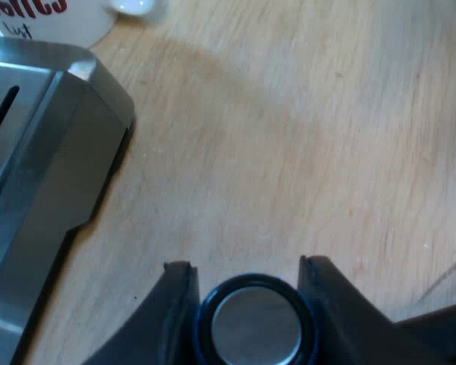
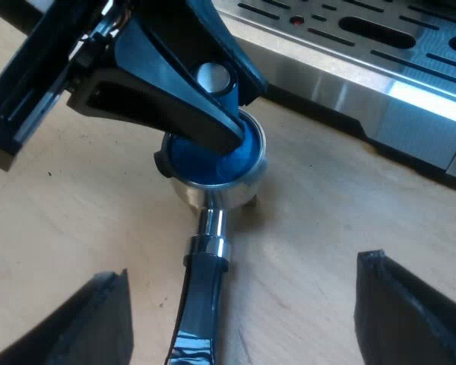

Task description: Grind coffee beans and then tamp

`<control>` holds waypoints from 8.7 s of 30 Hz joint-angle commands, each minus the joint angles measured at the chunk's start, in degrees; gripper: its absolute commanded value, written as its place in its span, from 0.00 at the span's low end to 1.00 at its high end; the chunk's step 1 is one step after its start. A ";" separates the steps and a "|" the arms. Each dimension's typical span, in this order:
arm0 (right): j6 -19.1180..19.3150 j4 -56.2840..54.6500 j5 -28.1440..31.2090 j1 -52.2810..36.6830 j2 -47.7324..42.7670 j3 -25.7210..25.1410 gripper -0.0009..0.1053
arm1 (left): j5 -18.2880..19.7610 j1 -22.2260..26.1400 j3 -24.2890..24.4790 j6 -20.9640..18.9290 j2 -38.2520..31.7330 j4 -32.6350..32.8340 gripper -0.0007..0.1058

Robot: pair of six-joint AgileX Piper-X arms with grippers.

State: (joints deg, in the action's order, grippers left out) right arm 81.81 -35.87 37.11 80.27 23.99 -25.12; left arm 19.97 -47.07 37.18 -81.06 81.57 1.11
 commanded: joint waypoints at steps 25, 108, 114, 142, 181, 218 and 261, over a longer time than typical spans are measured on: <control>0.26 -0.36 0.40 -0.16 -0.27 0.84 0.60 | -0.01 -0.04 -8.82 -0.08 3.04 0.32 0.10; 20.90 19.35 -7.35 -0.16 7.36 0.84 0.60 | -6.03 16.42 -15.38 -7.44 -25.39 2.87 0.10; 18.55 20.94 -7.35 -0.16 12.25 0.84 0.60 | -6.03 16.42 -17.17 -7.44 -24.89 -1.94 0.11; 15.18 29.77 -7.35 -0.16 21.71 0.84 0.60 | -4.79 16.42 -19.46 -7.44 -18.44 -4.03 0.56; 2.80 12.11 -10.57 -0.40 21.71 -14.25 0.60 | -5.01 16.42 -14.09 -12.18 -52.24 18.37 0.56; 14.58 -7.06 -43.30 -55.07 15.44 -23.26 0.60 | -3.14 45.21 -5.95 -17.76 -52.22 27.75 0.33; 31.56 -21.60 -56.20 -86.95 -11.11 -23.26 0.60 | -2.19 45.28 -5.95 -16.59 -80.59 47.56 0.33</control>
State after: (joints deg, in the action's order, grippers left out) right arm 112.71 -56.96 -18.79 -6.47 13.41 -47.79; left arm 17.78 -1.93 30.85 -97.75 1.41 48.36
